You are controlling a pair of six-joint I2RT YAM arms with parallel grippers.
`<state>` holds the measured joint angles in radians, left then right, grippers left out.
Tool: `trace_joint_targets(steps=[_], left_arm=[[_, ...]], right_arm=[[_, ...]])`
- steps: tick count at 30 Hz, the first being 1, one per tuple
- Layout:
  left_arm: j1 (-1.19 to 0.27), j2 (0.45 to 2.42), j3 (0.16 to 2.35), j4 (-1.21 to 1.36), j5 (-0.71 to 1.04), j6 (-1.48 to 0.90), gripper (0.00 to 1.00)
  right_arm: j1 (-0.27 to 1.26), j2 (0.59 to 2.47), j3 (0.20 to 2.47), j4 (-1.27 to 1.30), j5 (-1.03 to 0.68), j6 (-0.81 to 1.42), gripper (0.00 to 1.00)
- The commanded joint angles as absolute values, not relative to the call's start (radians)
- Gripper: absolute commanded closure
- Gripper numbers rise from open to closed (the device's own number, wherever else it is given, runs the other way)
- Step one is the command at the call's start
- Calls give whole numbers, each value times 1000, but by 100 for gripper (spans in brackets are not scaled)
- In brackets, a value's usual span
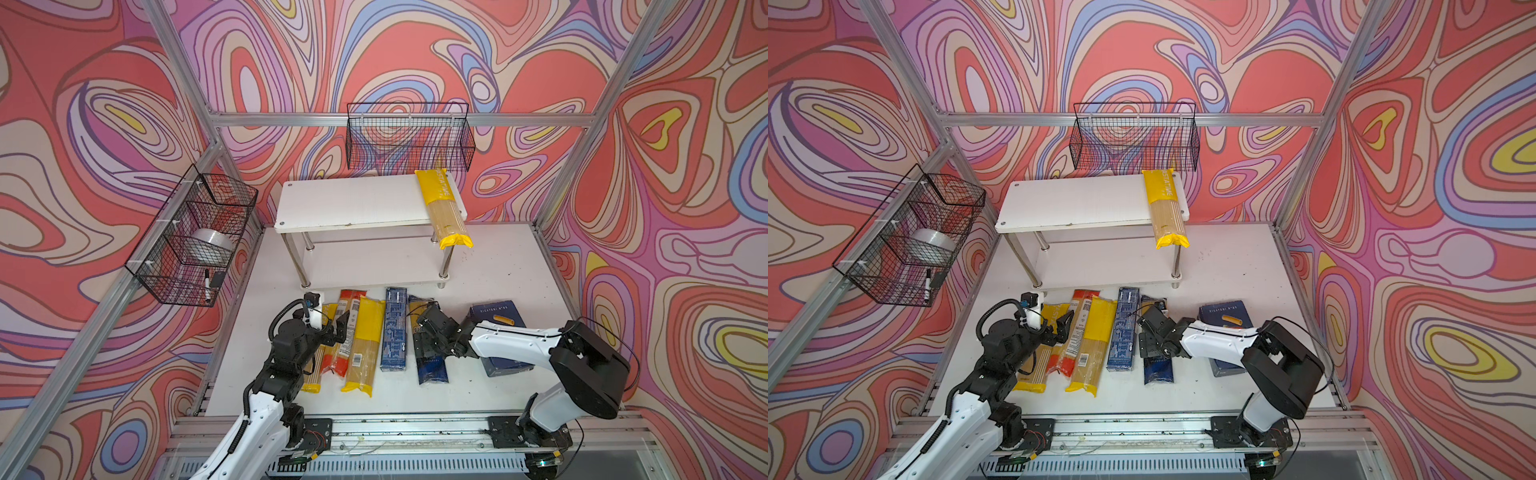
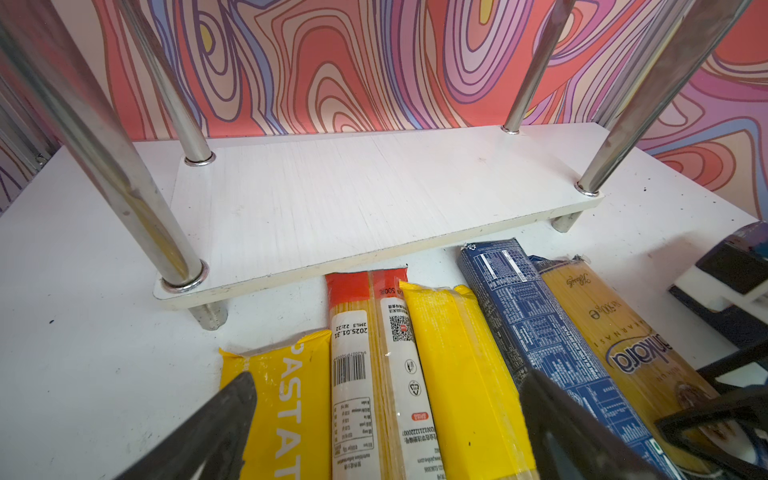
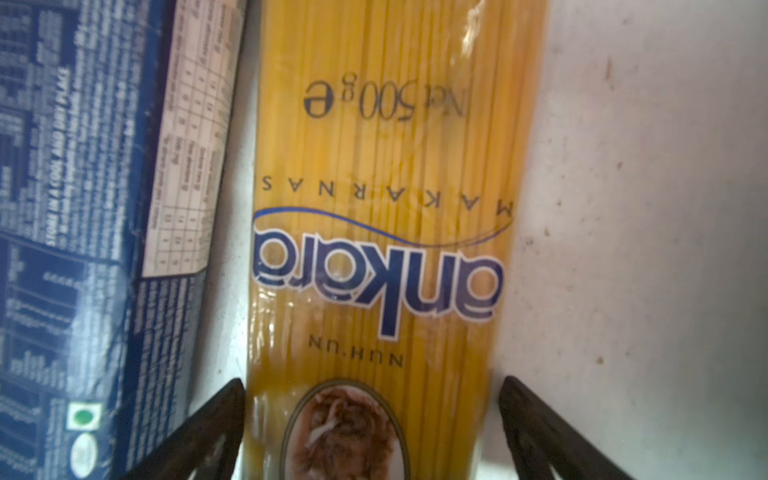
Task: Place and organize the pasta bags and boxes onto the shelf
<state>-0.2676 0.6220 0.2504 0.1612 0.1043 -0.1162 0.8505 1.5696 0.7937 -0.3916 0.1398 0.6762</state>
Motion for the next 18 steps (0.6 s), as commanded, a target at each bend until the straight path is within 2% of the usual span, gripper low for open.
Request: trace_joint_targets(steps=[1,18], left_arm=[[-269,609,242,183,101,-122,0],[-269,608,241,183,102,-122,0]], right_arm=[[848,1552,752,-396,121,697,3],[848,1560,765,-395,109,692,24]])
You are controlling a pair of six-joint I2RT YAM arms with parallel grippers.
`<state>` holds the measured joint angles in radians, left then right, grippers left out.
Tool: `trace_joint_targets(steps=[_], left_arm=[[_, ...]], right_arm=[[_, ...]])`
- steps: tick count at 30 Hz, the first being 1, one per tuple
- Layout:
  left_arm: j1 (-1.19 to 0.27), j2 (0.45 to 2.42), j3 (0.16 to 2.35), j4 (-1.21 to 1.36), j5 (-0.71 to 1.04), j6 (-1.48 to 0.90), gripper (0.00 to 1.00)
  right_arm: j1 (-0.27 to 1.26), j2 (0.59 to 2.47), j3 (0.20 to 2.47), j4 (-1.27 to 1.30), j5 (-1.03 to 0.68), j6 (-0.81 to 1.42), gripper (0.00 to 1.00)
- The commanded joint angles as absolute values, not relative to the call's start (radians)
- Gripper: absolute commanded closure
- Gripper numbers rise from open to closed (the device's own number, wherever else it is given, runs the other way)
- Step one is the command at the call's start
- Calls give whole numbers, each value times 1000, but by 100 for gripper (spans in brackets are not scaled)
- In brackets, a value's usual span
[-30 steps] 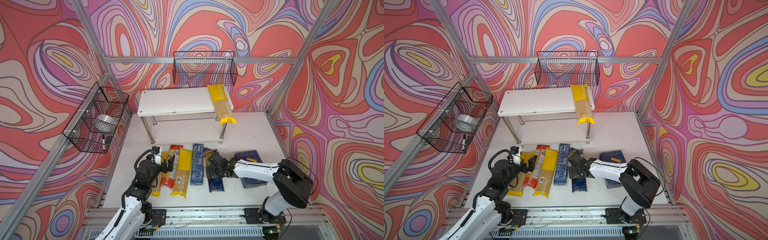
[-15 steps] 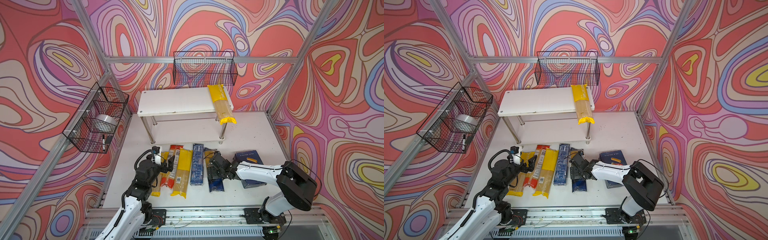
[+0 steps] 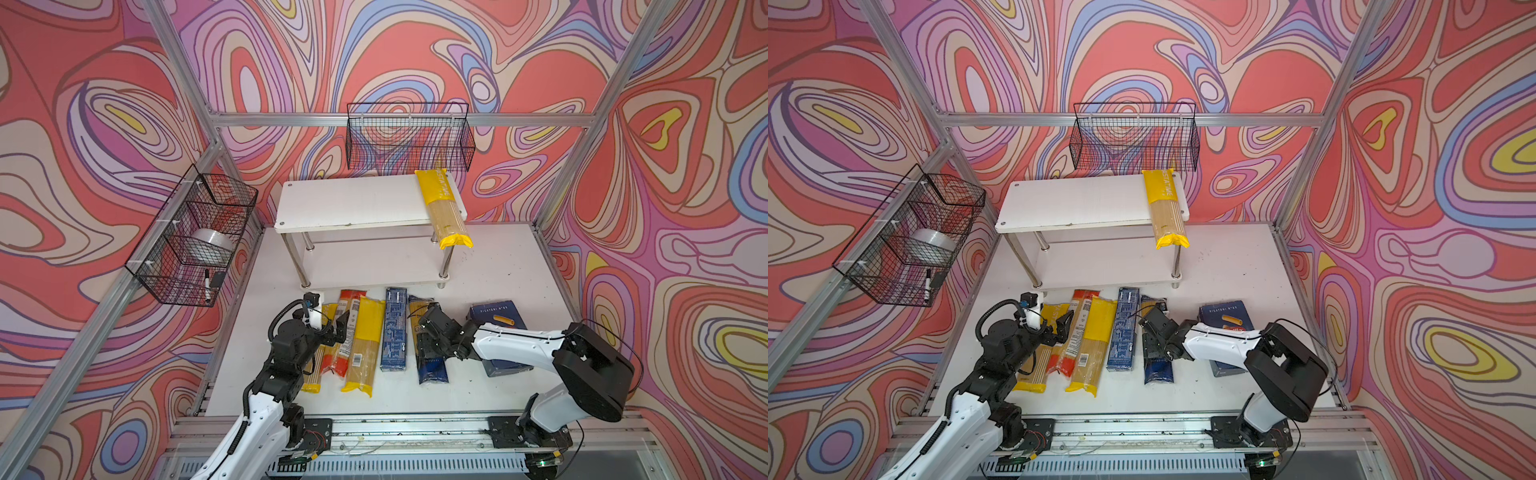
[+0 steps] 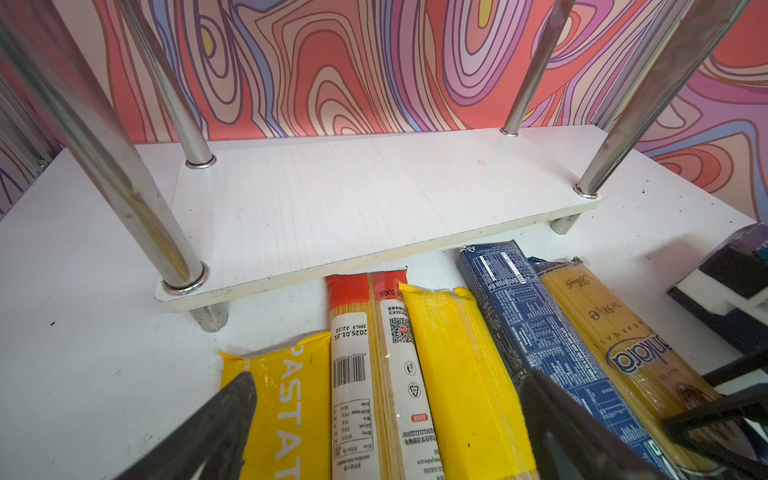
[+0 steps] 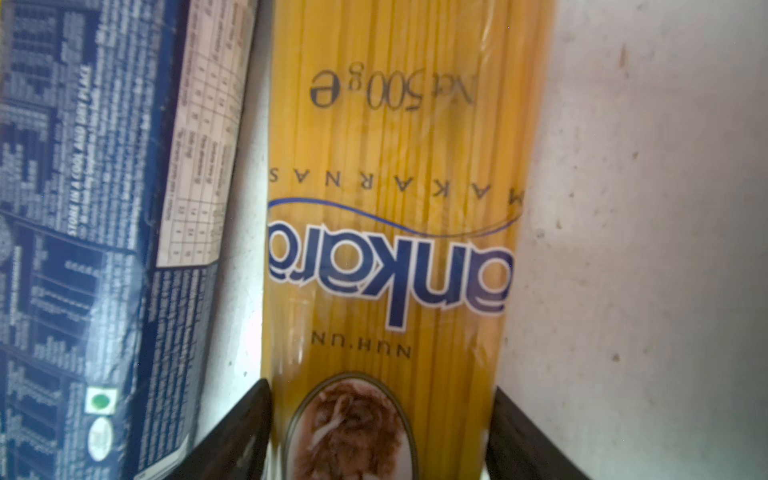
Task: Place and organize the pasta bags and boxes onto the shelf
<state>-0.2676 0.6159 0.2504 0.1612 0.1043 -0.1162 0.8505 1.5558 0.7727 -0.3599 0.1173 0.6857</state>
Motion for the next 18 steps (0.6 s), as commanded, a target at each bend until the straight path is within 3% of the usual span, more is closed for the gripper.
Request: trace_joint_targets(steps=[1,18], left_arm=[[-269,609,242,183,102,-122,0],[-269,611,241,183,102,-122,0]], right_arm=[[848,1560,769,-400,110,693,26],[848,1532,776,-428,137,700,60]])
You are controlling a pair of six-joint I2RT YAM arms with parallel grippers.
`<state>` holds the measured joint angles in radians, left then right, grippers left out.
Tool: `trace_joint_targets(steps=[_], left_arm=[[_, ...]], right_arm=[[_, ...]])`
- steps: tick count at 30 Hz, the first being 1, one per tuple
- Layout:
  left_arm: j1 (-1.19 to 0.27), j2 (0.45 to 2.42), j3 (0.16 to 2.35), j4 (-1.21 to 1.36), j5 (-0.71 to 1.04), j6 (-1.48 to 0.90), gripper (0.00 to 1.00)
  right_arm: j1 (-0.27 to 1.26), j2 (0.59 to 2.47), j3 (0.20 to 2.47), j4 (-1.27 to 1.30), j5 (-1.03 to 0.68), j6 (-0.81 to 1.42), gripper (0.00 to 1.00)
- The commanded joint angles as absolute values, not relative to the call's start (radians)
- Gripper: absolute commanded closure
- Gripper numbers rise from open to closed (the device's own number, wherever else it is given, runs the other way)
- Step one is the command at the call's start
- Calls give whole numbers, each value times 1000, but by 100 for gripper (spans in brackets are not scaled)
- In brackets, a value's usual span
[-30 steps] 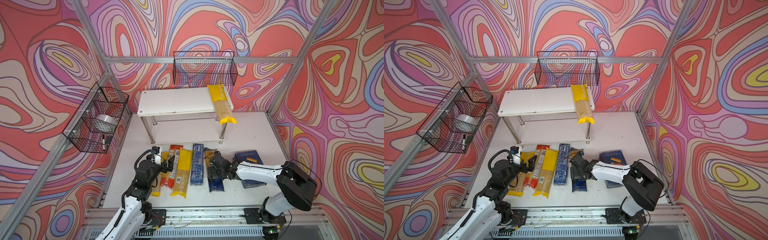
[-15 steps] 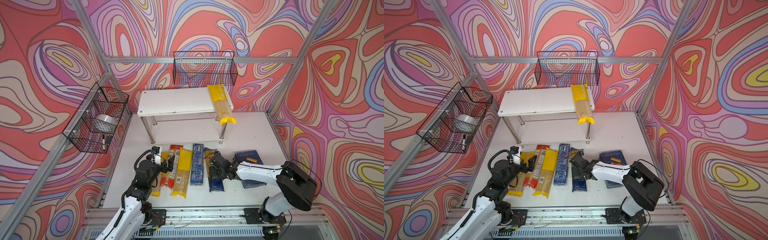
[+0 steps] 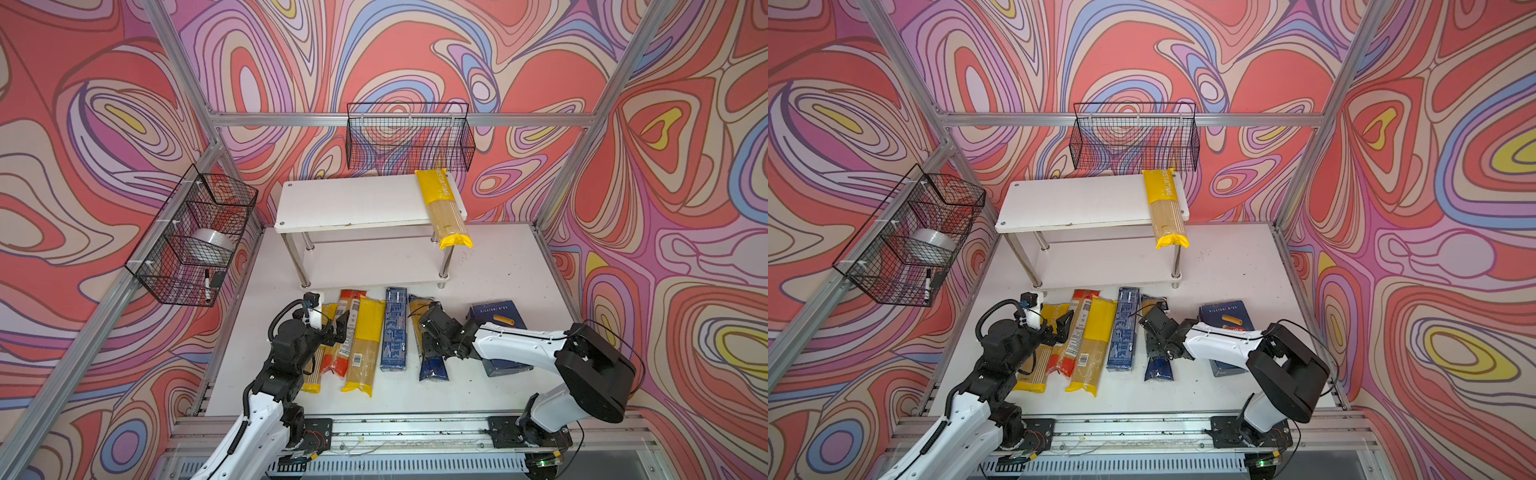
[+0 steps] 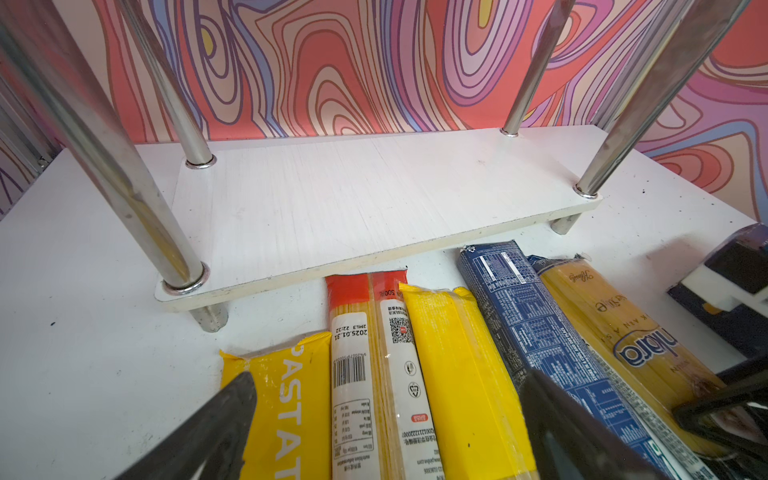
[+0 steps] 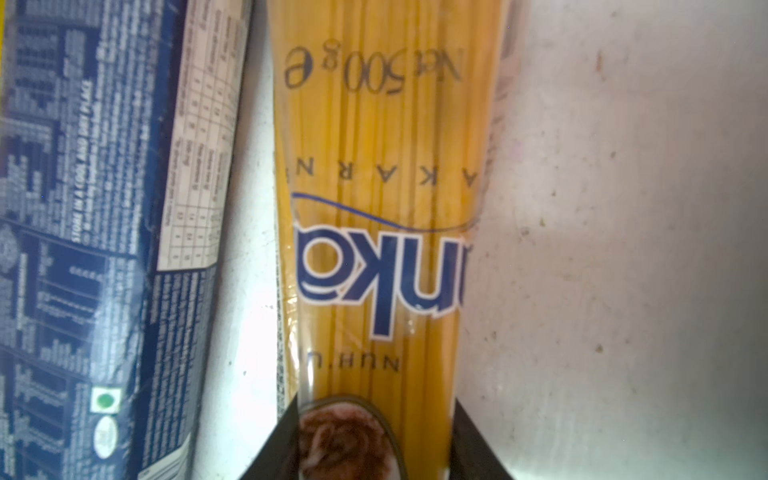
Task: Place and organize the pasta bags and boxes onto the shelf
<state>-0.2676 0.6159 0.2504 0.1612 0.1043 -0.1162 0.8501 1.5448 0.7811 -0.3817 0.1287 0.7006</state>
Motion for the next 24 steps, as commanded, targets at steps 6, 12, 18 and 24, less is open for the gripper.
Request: trace_joint_targets(steps=[6,12,18,24], left_arm=[[-269,611,243,183,101,-121,0],[-270,611,243,183,103,-121,0],[-269,615,245,183,103,-122,0],[-269,614,244,183,102,-121,0]], right_arm=[[848,1501,782,-457,152,718,72],[847,1441,758,-446,170,737,91],[847,1359,748,-465,172,752,97],[850,1265,745,-455,144,752,100]])
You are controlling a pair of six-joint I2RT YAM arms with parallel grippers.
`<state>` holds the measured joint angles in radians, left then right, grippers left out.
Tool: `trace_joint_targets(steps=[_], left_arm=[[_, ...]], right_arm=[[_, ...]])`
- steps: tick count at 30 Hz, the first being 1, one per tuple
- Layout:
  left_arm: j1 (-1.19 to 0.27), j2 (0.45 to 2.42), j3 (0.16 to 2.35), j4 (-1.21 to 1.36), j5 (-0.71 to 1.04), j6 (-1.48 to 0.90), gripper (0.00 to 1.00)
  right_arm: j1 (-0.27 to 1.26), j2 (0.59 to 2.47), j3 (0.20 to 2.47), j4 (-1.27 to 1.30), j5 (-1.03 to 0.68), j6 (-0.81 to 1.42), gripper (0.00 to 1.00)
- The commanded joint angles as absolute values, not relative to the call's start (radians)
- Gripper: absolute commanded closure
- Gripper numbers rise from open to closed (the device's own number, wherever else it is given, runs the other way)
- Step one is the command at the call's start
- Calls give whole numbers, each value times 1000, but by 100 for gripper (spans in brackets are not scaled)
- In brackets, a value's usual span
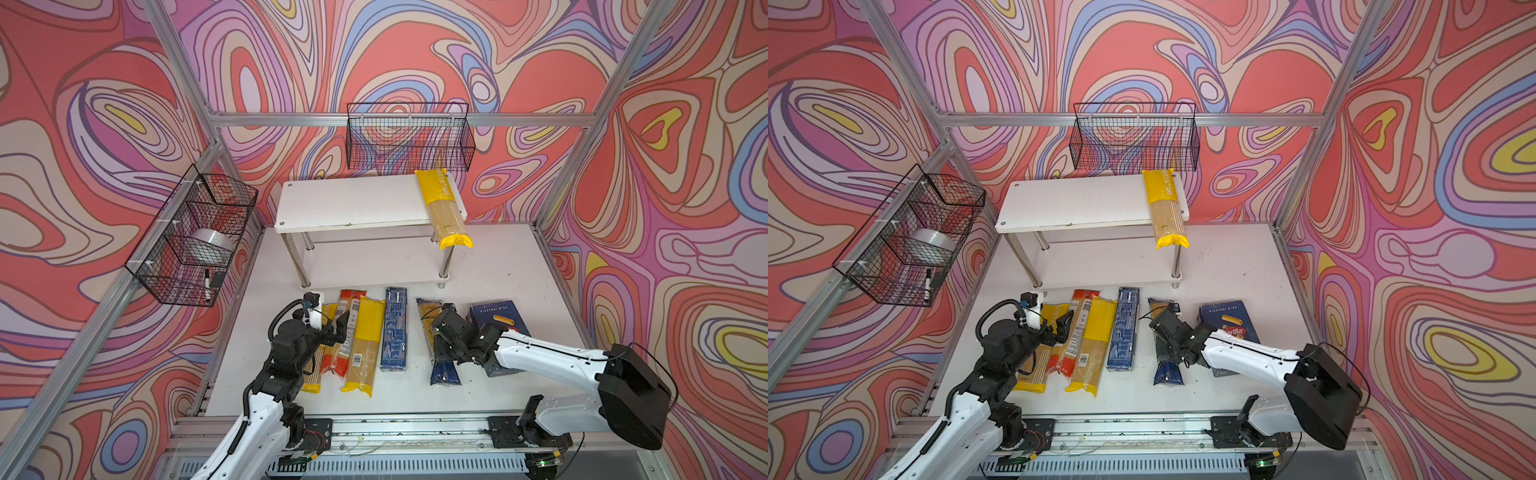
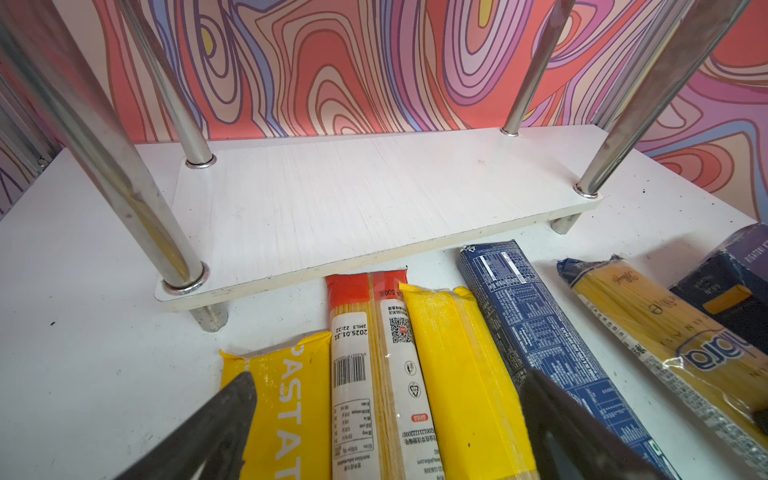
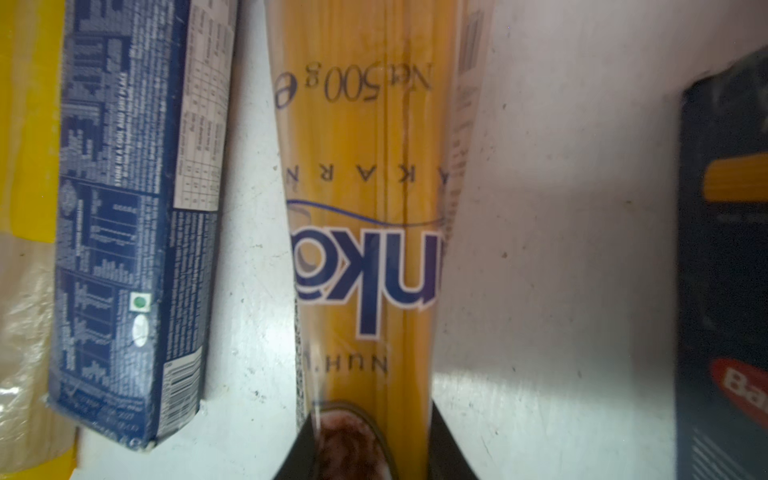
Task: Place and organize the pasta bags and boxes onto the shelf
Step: 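Lift the ankara bag with the right gripper toward the white shelf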
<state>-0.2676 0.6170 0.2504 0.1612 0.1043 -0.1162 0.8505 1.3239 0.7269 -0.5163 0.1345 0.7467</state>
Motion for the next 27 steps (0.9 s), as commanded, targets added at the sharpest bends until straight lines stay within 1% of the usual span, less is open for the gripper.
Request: trace_joint_targets(steps=[1,7,10,12,16,21,27], left_arm=[[-269,614,244,183,102,-121,0],[-269,614,244,183,102,-122,0],[-268,614,244,183,102,-122,0],[-269,616,244,184,103,-121,0],[-270,620,246,184,103,-121,0],[-269,617,245,184,100,-121,0],[-269,623,247,184,97,-123,0]], right_arm=[[849,1257,751,-460,140,748,100],[851,1211,764,-466,135,736,100],[857,1197,790,-469,102,717,100],[877,1201,839,-494,76,696,100],[930,1204,925,-561,118,684,100],[961,1185,981,-574,130,677,100],[1024,1183,1129,-645,141,656,100]])
